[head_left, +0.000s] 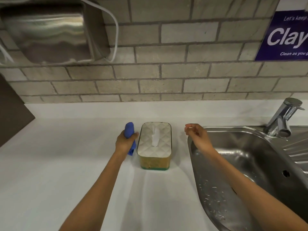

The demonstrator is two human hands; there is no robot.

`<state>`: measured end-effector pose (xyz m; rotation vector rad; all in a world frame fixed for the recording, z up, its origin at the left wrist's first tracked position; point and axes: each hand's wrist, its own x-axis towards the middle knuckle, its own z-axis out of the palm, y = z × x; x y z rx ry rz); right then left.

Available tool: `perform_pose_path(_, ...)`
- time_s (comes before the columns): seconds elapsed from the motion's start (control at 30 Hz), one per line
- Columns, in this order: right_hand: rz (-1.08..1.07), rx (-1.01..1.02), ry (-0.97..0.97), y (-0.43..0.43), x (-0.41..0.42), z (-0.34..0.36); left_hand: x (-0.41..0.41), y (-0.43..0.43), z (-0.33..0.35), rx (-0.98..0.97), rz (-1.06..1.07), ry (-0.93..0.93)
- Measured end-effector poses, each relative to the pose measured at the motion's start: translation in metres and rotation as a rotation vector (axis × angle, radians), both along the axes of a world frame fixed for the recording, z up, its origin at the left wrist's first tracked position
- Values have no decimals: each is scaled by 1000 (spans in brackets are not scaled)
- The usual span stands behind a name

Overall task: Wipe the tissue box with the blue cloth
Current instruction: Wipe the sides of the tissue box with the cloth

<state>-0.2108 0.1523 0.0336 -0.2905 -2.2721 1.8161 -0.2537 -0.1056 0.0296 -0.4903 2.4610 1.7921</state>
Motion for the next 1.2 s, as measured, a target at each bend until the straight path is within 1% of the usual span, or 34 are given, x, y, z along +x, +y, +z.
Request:
perform_pose_path(0.07,33,20,-101,-1,-20,-2,23,-3,-2,140,177,27)
perform_pose_path(0.13,86,42,-162,-7,-41,-2,54,-1,-10,265,268,-12)
perform_pose_path(0.3,251,124,-261,-26,-83,-1,107,32,-24,612,288,-178)
perform_pose_path(0.37,316,154,-293,-31,-92,-5,110,47,-25,676,319,-210)
perform_pose_path(0.43,357,228,-311,-33,-97,-9,108,61,-23,710,339,-247)
perform_pose_path(0.53,368,273,-290,-32,-98,-17,102,79,-20,721,401,-299)
perform_pose_path(0.7,320,150,-262,-19,-85,-27,91,87,-27,668,450,-247)
perform_pose_path(0.8,269,57,-260,-4,-71,-34,84,70,-32,644,362,-200)
perform_pose_path(0.9,228,-44,-265,5,-50,-38,71,48,-31,601,262,-194)
perform_pose_path(1.0,197,-53,-257,5,-25,-36,55,30,-28,539,137,-223)
perform_pose_path(1.1,140,-90,-233,1,-1,-36,38,18,-24,423,79,-308)
perform_pose_path(1.2,98,-141,-208,-8,23,-38,24,9,-24,372,48,-282)
